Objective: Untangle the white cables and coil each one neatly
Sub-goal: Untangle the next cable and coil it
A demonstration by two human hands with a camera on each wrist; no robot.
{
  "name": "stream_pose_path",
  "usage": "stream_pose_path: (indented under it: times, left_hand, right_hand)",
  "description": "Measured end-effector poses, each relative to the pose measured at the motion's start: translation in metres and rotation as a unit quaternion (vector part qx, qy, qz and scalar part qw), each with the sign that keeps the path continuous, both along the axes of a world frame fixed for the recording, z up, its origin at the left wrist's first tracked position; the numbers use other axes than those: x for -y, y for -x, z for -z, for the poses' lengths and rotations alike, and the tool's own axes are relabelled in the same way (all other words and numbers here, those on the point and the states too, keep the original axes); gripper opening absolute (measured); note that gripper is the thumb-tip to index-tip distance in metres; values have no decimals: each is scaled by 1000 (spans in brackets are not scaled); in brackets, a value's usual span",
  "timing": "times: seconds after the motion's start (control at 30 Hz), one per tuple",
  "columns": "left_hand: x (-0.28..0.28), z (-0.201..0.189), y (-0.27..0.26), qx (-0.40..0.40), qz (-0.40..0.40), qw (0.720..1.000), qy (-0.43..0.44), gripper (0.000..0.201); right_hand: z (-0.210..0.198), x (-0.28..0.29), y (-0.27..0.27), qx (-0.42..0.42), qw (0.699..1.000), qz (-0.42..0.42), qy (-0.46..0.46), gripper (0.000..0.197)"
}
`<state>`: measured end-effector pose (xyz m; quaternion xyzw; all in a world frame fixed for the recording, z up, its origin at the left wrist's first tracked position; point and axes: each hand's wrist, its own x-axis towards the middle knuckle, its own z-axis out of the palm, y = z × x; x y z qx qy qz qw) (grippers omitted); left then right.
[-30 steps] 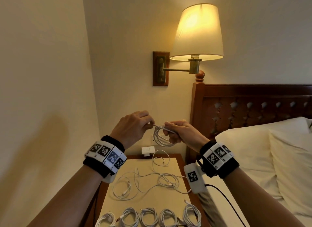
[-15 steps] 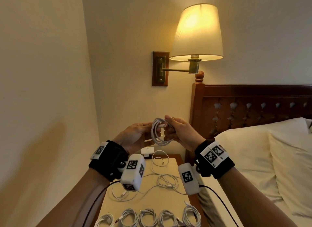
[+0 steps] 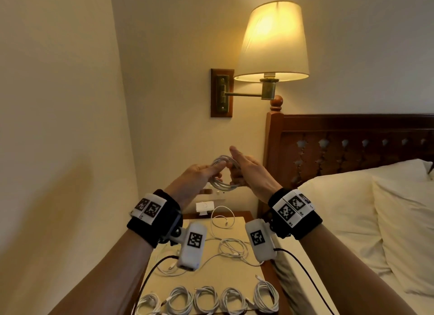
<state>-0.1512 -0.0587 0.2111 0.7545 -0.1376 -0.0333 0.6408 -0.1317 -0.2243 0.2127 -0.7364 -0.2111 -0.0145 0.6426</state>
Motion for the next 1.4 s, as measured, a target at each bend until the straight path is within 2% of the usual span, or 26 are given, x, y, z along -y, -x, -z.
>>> stream_pose_path:
  times: [0.1, 0.2, 0.27, 0.33, 0.4, 0.43, 0.47, 0.5, 0.57, 0.67, 0.73, 0.8, 0.9, 1.03, 1.1, 1.17, 1.23, 1.27, 1.33, 1.4]
  left_hand:
    - [-5, 0, -1, 57, 10, 994, -90, 40]
    - [-5, 3, -2, 166, 10, 972, -165, 27]
    - [-3, 6, -6, 259, -63, 937, -225, 18]
    - [-2, 8, -11, 328, -159, 885, -291, 27]
    - [-2, 11, -13, 342, -227, 832, -374, 37]
    - [-2, 12, -14, 329, -240, 816, -409, 42]
    - [-1, 13, -16, 315, -241, 814, -425, 43]
    - [-2, 13, -16, 303, -228, 825, -419, 41]
    - [-4, 11, -15, 281, -166, 875, -357, 35]
    - [-7, 7, -11, 183, -65, 965, -179, 32]
    - [-7, 6, -7, 107, -31, 991, -68, 32]
    - [-7, 5, -2, 66, -5, 998, -3, 34]
    - [-11, 5, 1, 31, 36, 998, 48, 38]
    - [-16, 8, 0, 20, 98, 993, 68, 37]
    - [-16, 10, 0, 38, 86, 995, 44, 36]
    - [-16, 12, -3, 104, 22, 994, -29, 30]
    - [-19, 14, -6, 175, -47, 978, -103, 27]
    - [-20, 16, -8, 191, -70, 973, -113, 28]
    - [-19, 20, -9, 172, -93, 977, -86, 31]
    - [-16, 25, -8, 117, -93, 989, -21, 32]
  right_hand:
    - [-1, 6, 4, -24, 998, -60, -6, 42]
    - [2, 5, 3, -16, 999, -40, -14, 39]
    - [6, 1, 1, 10, 1000, 4, -1, 39]
    - [12, -3, -2, 23, 999, 44, -1, 39]
    - [16, -5, -5, 26, 997, 74, -3, 40]
    - [18, -5, -6, 26, 996, 80, 1, 40]
    - [19, -5, -7, 24, 996, 80, 4, 41]
    - [20, -5, -8, 17, 997, 79, 2, 41]
    - [20, -2, -9, 3, 997, 78, -12, 40]
    - [18, 0, -11, 18, 995, 94, 2, 41]
    - [16, 0, -12, 49, 991, 120, 29, 42]
    - [14, 0, -12, 85, 983, 154, 50, 44]
    - [12, 4, -14, 122, 975, 173, 66, 48]
    - [10, 8, -16, 151, 967, 187, 90, 67]
    - [6, 9, -16, 148, 966, 187, 97, 66]
    - [2, 9, -14, 81, 982, 152, 72, 54]
    - [0, 9, -9, -31, 998, 54, -24, 41]
    - [-1, 8, -5, -77, 993, -2, -85, 36]
    - [-1, 4, 2, -123, 975, -70, -169, 32]
    - [0, -1, 5, -120, 968, -78, -206, 30]
